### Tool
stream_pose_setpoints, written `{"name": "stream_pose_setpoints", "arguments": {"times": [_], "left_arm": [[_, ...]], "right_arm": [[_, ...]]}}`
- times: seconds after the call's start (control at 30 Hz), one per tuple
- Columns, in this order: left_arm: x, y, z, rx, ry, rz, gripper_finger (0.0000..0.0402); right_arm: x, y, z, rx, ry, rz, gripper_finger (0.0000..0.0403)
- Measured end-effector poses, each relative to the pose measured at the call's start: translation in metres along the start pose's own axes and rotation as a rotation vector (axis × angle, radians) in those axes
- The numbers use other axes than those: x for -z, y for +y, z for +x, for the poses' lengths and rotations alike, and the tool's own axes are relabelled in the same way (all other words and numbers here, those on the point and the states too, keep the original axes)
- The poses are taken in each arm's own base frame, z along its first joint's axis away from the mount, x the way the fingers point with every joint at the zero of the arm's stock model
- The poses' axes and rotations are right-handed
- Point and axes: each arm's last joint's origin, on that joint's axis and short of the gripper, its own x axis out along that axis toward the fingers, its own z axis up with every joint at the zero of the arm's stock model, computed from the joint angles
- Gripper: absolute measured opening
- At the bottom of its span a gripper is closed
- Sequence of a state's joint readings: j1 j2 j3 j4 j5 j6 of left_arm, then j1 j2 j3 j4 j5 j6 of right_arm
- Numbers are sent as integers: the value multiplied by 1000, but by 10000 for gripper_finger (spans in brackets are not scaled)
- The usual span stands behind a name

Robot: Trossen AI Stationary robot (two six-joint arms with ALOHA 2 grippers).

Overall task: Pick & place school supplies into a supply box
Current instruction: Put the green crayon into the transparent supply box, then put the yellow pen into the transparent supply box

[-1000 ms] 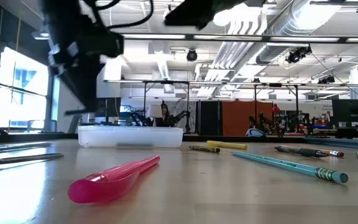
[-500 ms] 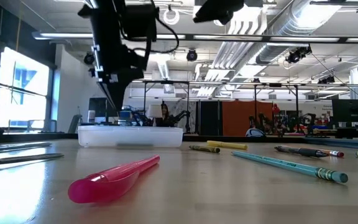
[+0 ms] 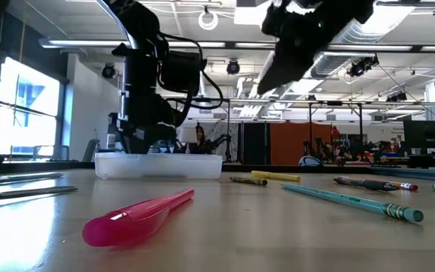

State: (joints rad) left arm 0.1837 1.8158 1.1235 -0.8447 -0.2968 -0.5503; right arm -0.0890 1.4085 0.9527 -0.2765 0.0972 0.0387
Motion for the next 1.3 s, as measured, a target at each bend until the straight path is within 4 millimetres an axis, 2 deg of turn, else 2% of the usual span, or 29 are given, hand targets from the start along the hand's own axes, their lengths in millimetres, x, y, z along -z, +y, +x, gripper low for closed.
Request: {"name": "stream_pose_setpoints", "arguments": {"times": [0.23, 0.33, 0.57, 0.67, 0.83, 0.93, 1.03, 1.2, 1.3], "left_arm": [[-2, -1, 0, 12, -1, 46, 111], [-6, -1, -10, -2, 7, 61, 112], [-29, -1, -48, 11, -41, 167, 104], [-37, 3, -70, -11, -40, 203, 104], [-40, 15, -110, -114, -10, 237, 104], [-32, 26, -134, -263, -22, 224, 104], [-25, 38, -154, -361, -117, 118, 104], [3, 61, -190, -322, -249, 35, 104], [24, 73, -203, -304, -319, -18, 104]], "right_arm": [[33, -19, 17, 146, -34, 182, 83], [45, -28, 22, 165, -46, 228, 83], [48, -41, 32, 176, -60, 286, 83], [49, -41, 45, 163, -51, 265, 83], [65, -42, 69, 226, 29, 276, 83], [69, -42, 75, 252, 49, 282, 83], [70, -41, 76, 242, 48, 318, 83], [71, -39, 77, 254, 53, 323, 83], [70, -37, 77, 260, 47, 318, 83]]}}
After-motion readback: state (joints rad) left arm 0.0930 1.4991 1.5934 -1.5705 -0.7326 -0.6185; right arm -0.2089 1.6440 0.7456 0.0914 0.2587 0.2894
